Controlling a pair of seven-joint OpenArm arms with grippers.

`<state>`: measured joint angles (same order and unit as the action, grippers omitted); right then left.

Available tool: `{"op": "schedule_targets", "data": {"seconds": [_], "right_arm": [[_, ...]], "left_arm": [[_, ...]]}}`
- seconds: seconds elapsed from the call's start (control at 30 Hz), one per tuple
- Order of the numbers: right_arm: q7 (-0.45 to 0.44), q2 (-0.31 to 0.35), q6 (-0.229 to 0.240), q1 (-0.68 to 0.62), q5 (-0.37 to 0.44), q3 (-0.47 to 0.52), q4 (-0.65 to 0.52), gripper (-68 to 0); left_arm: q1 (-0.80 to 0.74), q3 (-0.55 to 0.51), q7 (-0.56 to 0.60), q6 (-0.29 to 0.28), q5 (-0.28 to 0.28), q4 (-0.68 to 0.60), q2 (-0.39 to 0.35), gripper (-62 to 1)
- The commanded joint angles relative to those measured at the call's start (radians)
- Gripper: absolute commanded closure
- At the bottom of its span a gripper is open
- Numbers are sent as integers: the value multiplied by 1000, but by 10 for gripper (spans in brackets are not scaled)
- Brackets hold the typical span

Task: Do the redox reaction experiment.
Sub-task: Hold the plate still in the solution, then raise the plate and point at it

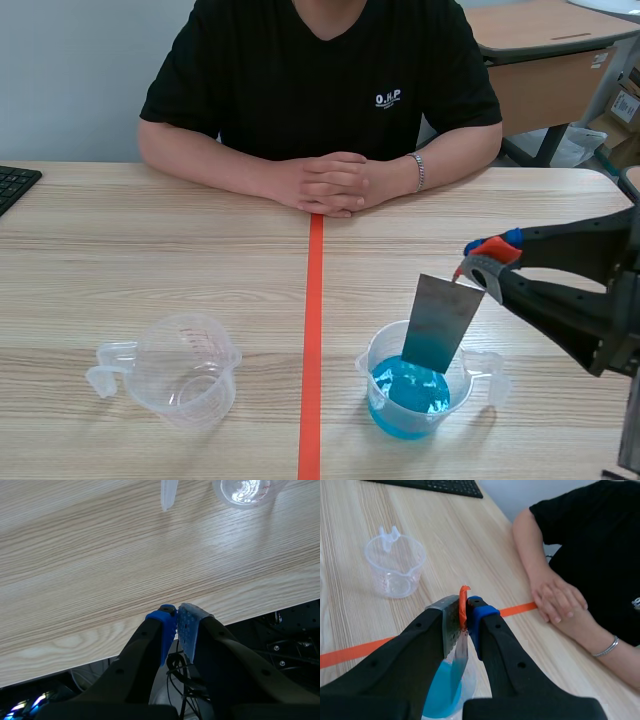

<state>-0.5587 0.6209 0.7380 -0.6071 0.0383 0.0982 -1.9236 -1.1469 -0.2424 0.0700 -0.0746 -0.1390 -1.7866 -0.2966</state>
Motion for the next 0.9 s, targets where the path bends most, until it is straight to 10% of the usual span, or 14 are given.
{"op": "schedule_targets", "data": {"seconds": [0.0,0.87], "right_arm": [[-21,3,8,-3,23,15,-30,-15],[95,8,8,-113,188,142,-272,-15]], "left_arm": [[0,5,7,2,-6,-16,2,-57],[0,5,7,2,-6,-16,-1,-57]]}}
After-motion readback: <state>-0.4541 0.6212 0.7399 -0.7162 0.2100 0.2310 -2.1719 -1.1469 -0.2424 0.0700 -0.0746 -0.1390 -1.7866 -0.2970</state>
